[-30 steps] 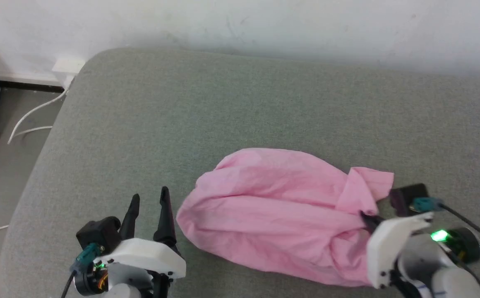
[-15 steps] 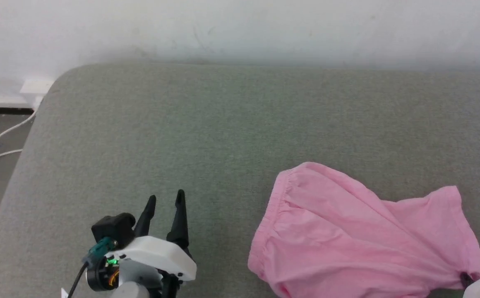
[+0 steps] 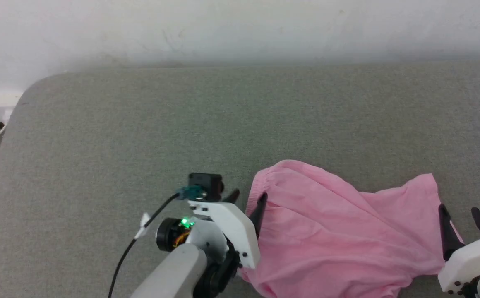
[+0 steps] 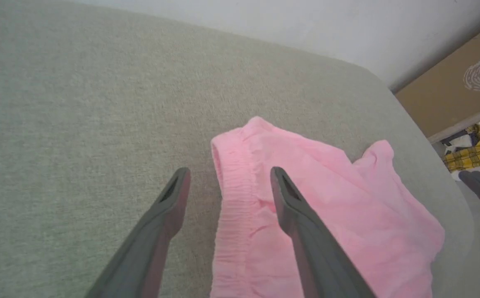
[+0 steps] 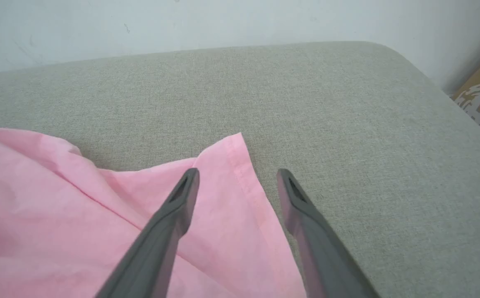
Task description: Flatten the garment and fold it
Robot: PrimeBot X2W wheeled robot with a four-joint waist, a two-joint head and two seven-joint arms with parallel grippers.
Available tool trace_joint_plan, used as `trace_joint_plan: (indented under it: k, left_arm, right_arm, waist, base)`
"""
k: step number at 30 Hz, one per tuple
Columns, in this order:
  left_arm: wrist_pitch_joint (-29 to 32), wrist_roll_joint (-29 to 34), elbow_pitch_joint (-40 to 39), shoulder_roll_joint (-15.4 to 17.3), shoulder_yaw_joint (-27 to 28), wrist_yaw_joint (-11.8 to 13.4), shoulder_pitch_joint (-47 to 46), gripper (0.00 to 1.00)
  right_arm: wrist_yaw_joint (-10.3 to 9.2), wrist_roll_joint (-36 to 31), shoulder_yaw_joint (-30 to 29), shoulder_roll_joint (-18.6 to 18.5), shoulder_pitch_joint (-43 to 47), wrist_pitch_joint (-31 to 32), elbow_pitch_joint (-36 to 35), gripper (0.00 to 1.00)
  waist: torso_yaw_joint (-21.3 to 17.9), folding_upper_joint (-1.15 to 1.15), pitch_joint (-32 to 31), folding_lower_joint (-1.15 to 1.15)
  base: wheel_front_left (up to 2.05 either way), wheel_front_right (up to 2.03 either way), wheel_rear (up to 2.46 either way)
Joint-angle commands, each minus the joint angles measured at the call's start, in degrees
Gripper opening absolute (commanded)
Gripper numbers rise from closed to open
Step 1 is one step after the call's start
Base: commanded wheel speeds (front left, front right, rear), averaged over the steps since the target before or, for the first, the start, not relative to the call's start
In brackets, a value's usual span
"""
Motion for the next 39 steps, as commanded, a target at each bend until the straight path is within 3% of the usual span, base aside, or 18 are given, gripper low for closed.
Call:
trace_joint_plan:
  k: [1,5,7,8,13,19,20,21,25,31,34,39]
  left_arm:
    - [3.2,-0.1,1.3,0.2,-1.2,0.3,-1.0,1.00]
    - [9.5,0.0,1.8,1.1,-3.5,1.0,-1.9,1.00]
    - [11.3,-0.9,0.8,1.3,-4.0,0.2,-1.5,0.38]
    - [12.0,-1.4,0.2,1.4,-4.3,-0.4,-1.3,0.00]
    - [14.9,-2.5,-3.5,4.1,-5.5,-0.9,1.9,0.00]
    - [20.5,-3.6,-10.3,11.4,-6.9,1.1,10.1,0.00]
    - [20.7,-4.0,-11.5,12.1,-6.7,1.4,11.3,0.25]
    - [20.5,-4.2,-12.5,12.5,-6.4,1.8,12.2,1.00]
    - [18.1,-5.1,-15.5,12.4,-5.0,2.1,13.7,1.00]
    - [9.3,-3.1,-18.1,10.3,-0.6,2.6,10.8,1.00]
    - [6.8,-1.5,-15.5,9.3,-0.2,2.1,7.7,1.00]
    - [7.8,0.7,-7.7,8.4,-2.8,-0.3,2.9,1.00]
  right_arm:
    - [-0.05,0.4,0.7,0.0,-0.9,-0.2,-0.6,1.00]
    - [-0.05,1.5,2.8,0.0,-1.3,0.1,-1.6,1.00]
    - [-0.05,1.7,3.2,0.0,-1.3,0.1,-1.9,1.00]
    - [-0.05,1.7,3.4,0.0,-1.4,0.2,-2.0,1.00]
    - [-0.05,2.3,3.7,0.0,-1.3,0.4,-2.2,1.00]
    - [-0.05,2.4,2.9,0.0,-0.9,0.9,-2.5,1.00]
    - [-0.05,2.5,2.8,0.0,-1.0,1.0,-2.5,1.00]
    - [-0.05,2.5,2.7,0.0,-1.0,1.0,-2.5,1.00]
    - [-0.05,2.6,2.9,0.0,-1.1,1.1,-2.5,1.00]
    - [-0.05,2.1,3.4,0.0,-1.6,1.0,-3.7,1.00]
    - [-0.05,1.9,3.9,0.0,-1.8,1.1,-4.6,1.00]
    - [-0.05,1.8,5.0,0.0,-2.3,1.3,-5.5,1.00]
  waist:
    - [-0.8,0.00,0.3,0.00]
    - [-1.3,0.00,0.7,0.00]
    - [-1.3,0.00,0.8,0.00]
    - [-1.2,0.00,0.9,0.00]
    - [-0.2,0.00,0.5,0.00]
    - [1.8,0.00,0.3,0.00]
    - [2.2,0.00,0.3,0.00]
    - [2.6,0.00,0.3,0.00]
    - [3.9,0.00,0.1,0.00]
    - [4.7,0.00,-0.2,0.00]
    - [4.4,0.00,0.0,0.00]
    - [3.3,0.00,0.7,0.00]
  base:
    - [0.00,0.00,0.00]
    - [0.00,0.00,0.00]
    - [0.00,0.00,0.00]
    - [0.00,0.00,0.00]
    - [0.00,0.00,0.00]
    - [0.00,0.00,0.00]
    - [0.00,0.00,0.00]
    - [0.00,0.00,0.00]
    - [0.00,0.00,0.00]
    - [0.00,0.00,0.00]
    - [0.00,0.00,0.00]
    - [0.00,0.00,0.00]
